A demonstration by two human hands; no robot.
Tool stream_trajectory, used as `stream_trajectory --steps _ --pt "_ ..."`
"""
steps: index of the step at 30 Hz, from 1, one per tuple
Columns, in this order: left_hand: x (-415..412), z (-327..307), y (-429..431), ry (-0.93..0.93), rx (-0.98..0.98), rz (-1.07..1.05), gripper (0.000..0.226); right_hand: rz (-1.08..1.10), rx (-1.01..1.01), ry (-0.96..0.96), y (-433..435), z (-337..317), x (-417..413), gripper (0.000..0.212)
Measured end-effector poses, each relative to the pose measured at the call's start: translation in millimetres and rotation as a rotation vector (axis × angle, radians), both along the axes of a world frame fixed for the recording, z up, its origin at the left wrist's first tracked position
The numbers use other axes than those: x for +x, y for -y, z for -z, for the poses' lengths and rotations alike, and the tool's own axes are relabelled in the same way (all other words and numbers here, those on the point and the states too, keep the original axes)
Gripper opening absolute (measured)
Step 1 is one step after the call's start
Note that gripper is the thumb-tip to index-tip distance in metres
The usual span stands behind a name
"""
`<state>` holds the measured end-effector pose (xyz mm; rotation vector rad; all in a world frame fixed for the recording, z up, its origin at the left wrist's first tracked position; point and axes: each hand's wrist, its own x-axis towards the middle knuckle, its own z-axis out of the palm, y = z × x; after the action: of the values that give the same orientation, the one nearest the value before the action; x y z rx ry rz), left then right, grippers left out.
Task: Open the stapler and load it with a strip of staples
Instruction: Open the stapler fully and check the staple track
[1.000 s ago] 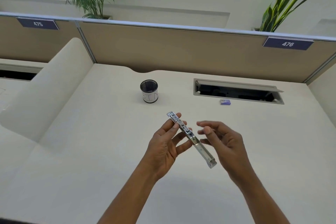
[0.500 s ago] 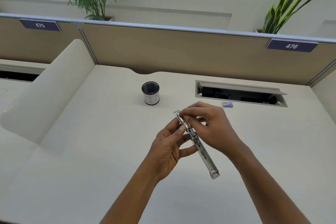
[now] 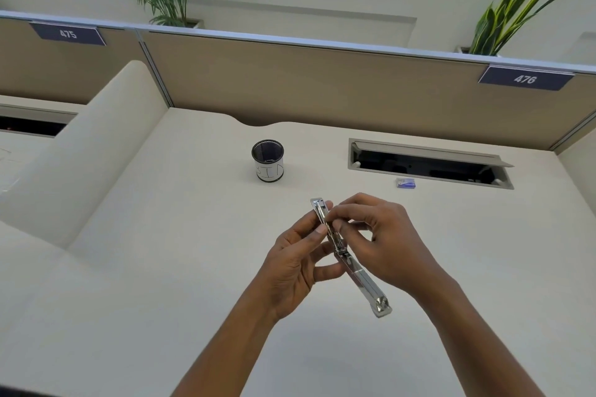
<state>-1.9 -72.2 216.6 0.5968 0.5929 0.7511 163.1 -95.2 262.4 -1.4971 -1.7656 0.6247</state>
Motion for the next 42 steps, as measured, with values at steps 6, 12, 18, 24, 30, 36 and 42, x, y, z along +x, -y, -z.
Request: stream_trajectory --steps 6,12,18,24,30,36,42 --pt "1 7 -4 -0.040 0.000 0.038 0.039 0.030 -0.005 -0.009 10 -3 0 0.016" --pt "0 3 -5 -0.012 -0.020 0.051 0.040 0.059 0.038 -0.100 15 -2 1 0.018" --pt "0 0 -4 0.023 -0.011 0.091 0.041 0.013 0.079 -0.116 22 3 1 0.028" --pt "2 3 -1 0.031 -0.031 0.094 0.040 0.039 0.210 -0.022 36 6 -1 0.022" --pt "-1 4 0 0.018 -0.053 0.082 0.039 0.016 0.225 -0.028 45 7 0 0.026" --pt "-4 -1 1 0.011 -0.025 0.137 0.039 0.053 0.133 -0.227 40 5 5 0.015" --pt "-3 -5 4 -0.019 -0.010 0.140 0.033 0.066 0.080 -0.090 17 10 8 0.029"
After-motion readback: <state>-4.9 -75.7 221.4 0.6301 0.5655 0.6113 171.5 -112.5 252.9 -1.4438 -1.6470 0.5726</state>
